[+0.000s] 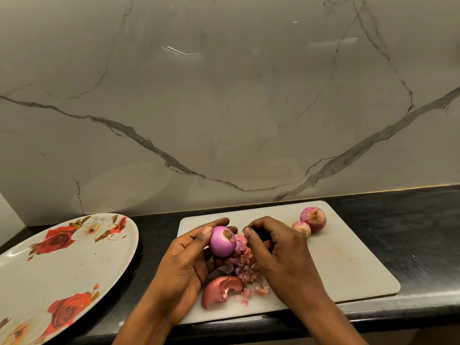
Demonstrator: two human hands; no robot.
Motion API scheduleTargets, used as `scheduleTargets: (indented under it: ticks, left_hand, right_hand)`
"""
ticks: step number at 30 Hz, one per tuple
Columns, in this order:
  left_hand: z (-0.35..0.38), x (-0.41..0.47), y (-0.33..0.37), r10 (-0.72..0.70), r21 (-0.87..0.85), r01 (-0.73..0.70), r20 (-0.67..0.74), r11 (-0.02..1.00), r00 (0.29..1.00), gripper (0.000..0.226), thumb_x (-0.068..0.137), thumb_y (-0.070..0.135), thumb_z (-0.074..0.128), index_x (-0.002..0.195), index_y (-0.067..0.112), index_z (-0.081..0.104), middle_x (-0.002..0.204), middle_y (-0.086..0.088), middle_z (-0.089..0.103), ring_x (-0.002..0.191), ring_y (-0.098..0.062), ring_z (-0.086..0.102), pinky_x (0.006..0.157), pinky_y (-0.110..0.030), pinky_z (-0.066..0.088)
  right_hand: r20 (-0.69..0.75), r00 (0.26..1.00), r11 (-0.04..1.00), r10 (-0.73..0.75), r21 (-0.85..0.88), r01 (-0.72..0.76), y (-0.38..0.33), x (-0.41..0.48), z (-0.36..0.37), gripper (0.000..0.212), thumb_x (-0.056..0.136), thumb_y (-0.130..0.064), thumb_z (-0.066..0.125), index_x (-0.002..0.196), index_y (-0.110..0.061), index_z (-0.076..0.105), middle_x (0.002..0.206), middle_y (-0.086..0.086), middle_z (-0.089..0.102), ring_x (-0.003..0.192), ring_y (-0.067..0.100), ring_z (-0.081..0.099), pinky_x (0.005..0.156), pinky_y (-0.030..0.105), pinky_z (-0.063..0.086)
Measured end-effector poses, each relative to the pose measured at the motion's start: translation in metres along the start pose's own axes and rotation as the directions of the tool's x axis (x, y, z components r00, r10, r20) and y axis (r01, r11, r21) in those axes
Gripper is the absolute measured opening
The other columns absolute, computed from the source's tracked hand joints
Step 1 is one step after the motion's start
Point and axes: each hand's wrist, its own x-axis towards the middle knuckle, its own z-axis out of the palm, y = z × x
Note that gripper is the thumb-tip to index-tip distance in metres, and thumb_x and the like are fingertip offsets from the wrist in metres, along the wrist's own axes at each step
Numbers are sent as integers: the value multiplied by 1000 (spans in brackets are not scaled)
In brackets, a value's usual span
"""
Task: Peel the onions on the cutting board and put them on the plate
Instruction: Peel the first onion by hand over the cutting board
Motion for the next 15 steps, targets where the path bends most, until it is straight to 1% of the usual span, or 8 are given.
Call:
scheduleTargets:
  ticks: [4,6,8,10,12,15]
  left_hand:
    - [1,-1,0,9,-16,-9,4,1000,1000,39,100,25,52,127,9,74,130,-19,72,118,-40,71,90,-48,60]
    - [2,-1,0,20,3,-20,5,1000,1000,40,98,25,53,129,9,72,129,-18,73,116,-38,72,90,-47,61]
    - [2,0,0,31,25,-31,8,999,999,40,97,24,54,130,9,71,129,-17,73,115,-36,73,87,-44,63]
    - [1,1,-1,40,49,-40,7,998,999,40,98,24,54,131,9,70,129,-16,73,115,-35,72,85,-42,64]
    - [1,1,-2,42,66,-42,3,997,999,39,98,23,55,131,9,71,129,-16,73,115,-35,72,83,-41,64]
    - [1,1,-4,43,83,-43,-4,996,999,35,99,20,56,128,10,73,130,-15,73,118,-37,71,83,-39,66]
  right_hand:
    - [-1,1000,999,-22,28,22,0,-2,-3,6,96,-25,73,98,-26,78,88,-21,72,91,0,69,74,18,56]
    - [14,999,996,-33,89,32,-1,-3,-4,12,94,-28,75,103,-27,81,92,-21,76,93,-1,71,74,16,58]
    - [49,998,991,-46,131,39,-3,-3,-5,17,93,-32,75,108,-27,82,97,-20,78,96,-1,72,76,19,60]
    - [63,995,990,-72,126,64,-3,-3,-4,20,94,-36,73,110,-28,82,100,-18,79,97,-1,72,77,21,61]
    - [42,994,989,-100,114,95,-2,-3,-3,21,94,-37,69,108,-28,83,98,-17,79,94,-2,72,76,19,61]
    - [44,993,990,-113,85,110,-1,-4,-2,14,95,-30,72,104,-26,83,94,-16,79,89,-1,73,73,18,60]
